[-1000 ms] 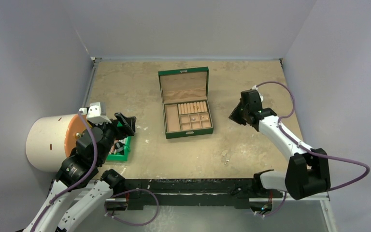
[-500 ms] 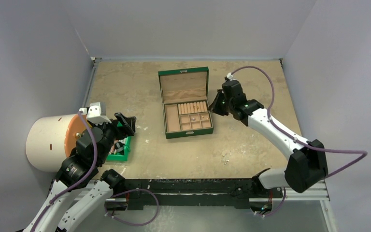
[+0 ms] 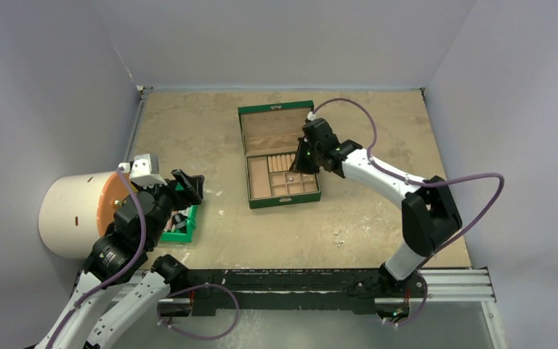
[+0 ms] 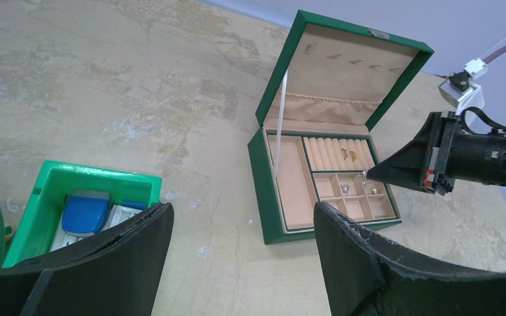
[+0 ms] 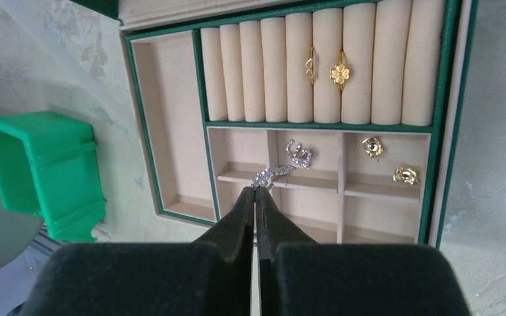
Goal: Organize the mixed jewelry
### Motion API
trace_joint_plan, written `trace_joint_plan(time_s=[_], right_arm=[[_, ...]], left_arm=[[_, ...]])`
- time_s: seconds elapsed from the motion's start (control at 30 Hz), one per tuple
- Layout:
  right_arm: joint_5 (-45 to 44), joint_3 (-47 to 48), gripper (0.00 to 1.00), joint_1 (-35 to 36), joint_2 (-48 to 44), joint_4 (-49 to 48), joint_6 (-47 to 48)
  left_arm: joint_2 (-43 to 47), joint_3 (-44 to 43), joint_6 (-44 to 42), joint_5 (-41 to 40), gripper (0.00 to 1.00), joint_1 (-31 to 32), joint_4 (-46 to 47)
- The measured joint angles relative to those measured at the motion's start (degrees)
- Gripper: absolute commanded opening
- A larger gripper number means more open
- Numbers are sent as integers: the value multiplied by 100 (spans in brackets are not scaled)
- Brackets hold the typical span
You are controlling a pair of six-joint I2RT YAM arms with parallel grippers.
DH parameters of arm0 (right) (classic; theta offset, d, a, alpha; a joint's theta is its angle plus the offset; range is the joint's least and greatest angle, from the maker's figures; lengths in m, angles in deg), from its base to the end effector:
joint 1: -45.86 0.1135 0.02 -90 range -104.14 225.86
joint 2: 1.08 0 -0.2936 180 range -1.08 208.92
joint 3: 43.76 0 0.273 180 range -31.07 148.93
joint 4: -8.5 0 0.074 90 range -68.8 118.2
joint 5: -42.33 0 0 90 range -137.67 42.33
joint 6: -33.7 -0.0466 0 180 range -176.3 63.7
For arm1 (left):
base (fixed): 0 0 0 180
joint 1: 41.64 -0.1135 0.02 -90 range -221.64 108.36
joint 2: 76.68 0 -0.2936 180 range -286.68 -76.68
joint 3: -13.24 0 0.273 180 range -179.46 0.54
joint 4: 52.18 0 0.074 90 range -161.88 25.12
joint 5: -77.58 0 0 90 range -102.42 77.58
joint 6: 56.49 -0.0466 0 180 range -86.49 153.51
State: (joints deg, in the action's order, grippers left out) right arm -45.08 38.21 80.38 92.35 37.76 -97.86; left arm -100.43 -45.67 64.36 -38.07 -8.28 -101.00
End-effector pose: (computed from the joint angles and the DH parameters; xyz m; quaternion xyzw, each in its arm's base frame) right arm 0.3255 0.2264 0.2737 0.0464 0.9076 0.2730 0.3156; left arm 0.0839 -0.0311 0.3616 -0.1204 0.7694 -0.1724 0.6032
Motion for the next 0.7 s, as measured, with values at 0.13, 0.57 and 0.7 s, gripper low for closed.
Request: trace_joint_plan(time_s=[0.13, 0.57, 0.7], right_arm=[[7, 44, 0, 61, 264, -9, -33], [-223, 63, 0, 72, 560, 125, -212], [-321, 116, 0, 72, 588, 155, -260]], left_arm=[[2, 0, 2, -15, 78, 0, 0], [4, 0, 2, -17, 78, 0, 0], [4, 0, 2, -17, 78, 0, 0]])
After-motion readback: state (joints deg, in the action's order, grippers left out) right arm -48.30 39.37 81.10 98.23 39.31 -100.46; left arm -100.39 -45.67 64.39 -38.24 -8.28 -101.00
